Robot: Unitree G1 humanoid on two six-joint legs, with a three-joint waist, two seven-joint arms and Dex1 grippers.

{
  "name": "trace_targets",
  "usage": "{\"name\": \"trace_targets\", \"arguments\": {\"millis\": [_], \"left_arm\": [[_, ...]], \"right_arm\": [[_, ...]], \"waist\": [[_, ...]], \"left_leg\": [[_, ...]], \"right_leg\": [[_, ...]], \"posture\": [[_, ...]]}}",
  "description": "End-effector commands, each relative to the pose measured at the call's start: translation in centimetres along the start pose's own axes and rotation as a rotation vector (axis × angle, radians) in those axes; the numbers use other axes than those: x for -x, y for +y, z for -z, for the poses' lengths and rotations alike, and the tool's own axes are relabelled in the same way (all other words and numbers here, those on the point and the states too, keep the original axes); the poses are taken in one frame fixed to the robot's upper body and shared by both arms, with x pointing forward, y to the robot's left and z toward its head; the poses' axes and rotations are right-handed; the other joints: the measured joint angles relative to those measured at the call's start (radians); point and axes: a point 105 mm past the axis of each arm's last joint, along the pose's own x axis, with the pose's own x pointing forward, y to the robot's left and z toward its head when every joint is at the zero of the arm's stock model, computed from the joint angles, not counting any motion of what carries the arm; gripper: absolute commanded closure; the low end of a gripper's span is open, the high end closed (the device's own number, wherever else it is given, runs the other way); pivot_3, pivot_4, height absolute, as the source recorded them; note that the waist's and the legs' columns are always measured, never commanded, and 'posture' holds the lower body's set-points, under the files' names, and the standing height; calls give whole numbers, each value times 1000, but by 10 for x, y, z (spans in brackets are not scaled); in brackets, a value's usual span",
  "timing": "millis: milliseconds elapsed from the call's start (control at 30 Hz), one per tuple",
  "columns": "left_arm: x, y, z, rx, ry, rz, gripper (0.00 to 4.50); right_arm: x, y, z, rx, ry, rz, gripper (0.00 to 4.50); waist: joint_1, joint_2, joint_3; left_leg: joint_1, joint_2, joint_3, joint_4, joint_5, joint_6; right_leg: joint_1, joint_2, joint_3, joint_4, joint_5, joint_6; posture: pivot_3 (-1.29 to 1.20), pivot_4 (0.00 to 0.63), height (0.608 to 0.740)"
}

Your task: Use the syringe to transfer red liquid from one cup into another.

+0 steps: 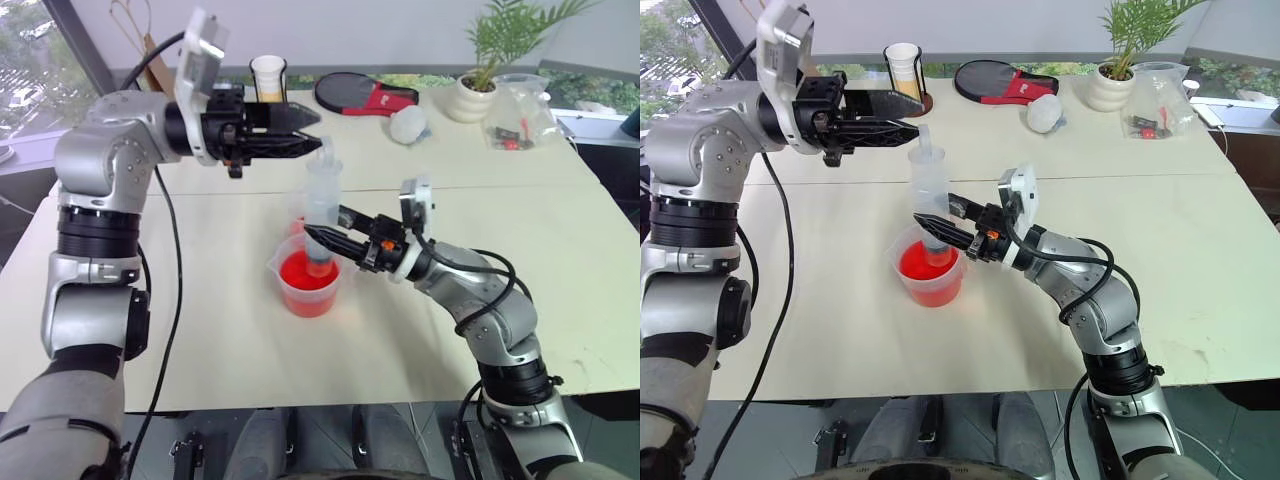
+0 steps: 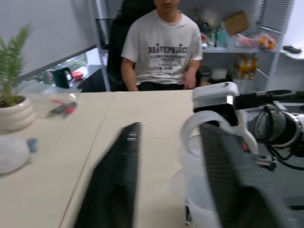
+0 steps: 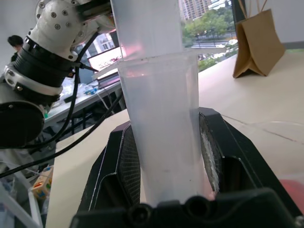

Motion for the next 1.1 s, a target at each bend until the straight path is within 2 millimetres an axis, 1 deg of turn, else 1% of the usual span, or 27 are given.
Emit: {"name": "trace_targets", "arguments": {"millis": [33,100,167,200,233,300,433,467,533,667,733,800,867,967,1033,1100], "left_arm": [[17,1,-19,-60,-28,-44,2017],[25,1,-14,-31,-10,-52,2017],[40,9,8,-17,87,-136,2017],[48,11,19,-11,134,-165,2017],[56,10,27,2,164,-188,2017],[66,5,37,47,181,-200,2017],[79,-1,60,93,243,-245,2017],[80,-1,63,93,250,-257,2017],[79,0,64,92,238,-275,2017],[75,12,60,50,186,-348,2017],[72,20,56,34,158,-382,2017],[70,24,55,27,152,-395,2017],[69,26,55,16,144,-410,2017],[70,29,57,9,138,-427,2017],[71,30,58,1,140,-442,2017],[73,33,58,-11,130,-467,2017]], "right_arm": [[2,-1,-30,10,-76,5,3091],[3,-2,-42,7,-105,10,3091],[5,-1,-55,6,-129,11,3091],[6,0,-58,5,-134,12,3091],[7,-1,-60,3,-133,16,3091],[9,-4,-59,-4,-127,33,3091],[13,-8,-60,-44,-145,56,3091],[13,-8,-62,-52,-153,57,3091],[13,-11,-68,-61,-169,59,3091],[10,-29,-101,-41,-232,74,3091],[2,-44,-119,-10,-256,79,3091],[-8,-56,-126,14,-253,75,3091],[-20,-69,-123,34,-249,83,3091],[-35,-83,-115,56,-243,85,3091],[-44,-89,-109,67,-238,80,3091],[-53,-90,-101,77,-224,63,3091]], "waist": [[0,0,0],[0,0,0],[-1,0,0],[-1,0,0],[-4,0,0],[-3,0,0],[5,0,0],[5,0,0],[6,0,0],[2,0,0],[0,0,0],[-1,0,0],[-5,0,0],[-7,0,0],[-8,0,0],[-8,0,0]], "left_leg": [[0,0,0,0,0,0],[0,0,0,0,0,0],[0,0,0,0,0,0],[1,0,0,0,0,0],[1,0,0,-1,0,0],[1,1,0,-1,0,0],[1,0,0,-1,0,0],[1,0,0,-1,0,0],[1,0,0,-1,0,0],[1,0,0,-1,0,0],[1,0,0,-1,0,0],[1,0,0,-1,0,0],[1,0,0,-1,0,0],[1,0,0,-2,0,0],[1,0,1,-2,0,-1],[1,0,1,-2,1,-2]], "right_leg": [[0,0,0,0,0,0],[0,0,0,0,0,0],[0,0,0,0,0,0],[0,0,0,0,0,0],[0,0,0,0,0,0],[0,0,0,0,0,0],[0,0,0,0,0,0],[0,-1,0,0,0,0],[1,-1,0,0,0,0],[1,-1,0,0,0,0],[0,-1,0,0,0,0],[0,-1,0,0,0,0],[0,0,0,0,0,0],[0,0,0,1,0,0],[0,0,0,1,0,0],[-1,0,0,1,0,0]], "posture": [[0,150,740],[0,150,740],[0,150,740],[0,150,740],[0,150,740],[0,150,740],[0,150,740],[0,150,740],[0,150,740],[0,150,740],[0,150,740],[0,150,740],[0,150,740],[0,150,740],[0,150,740],[0,150,740]]}}
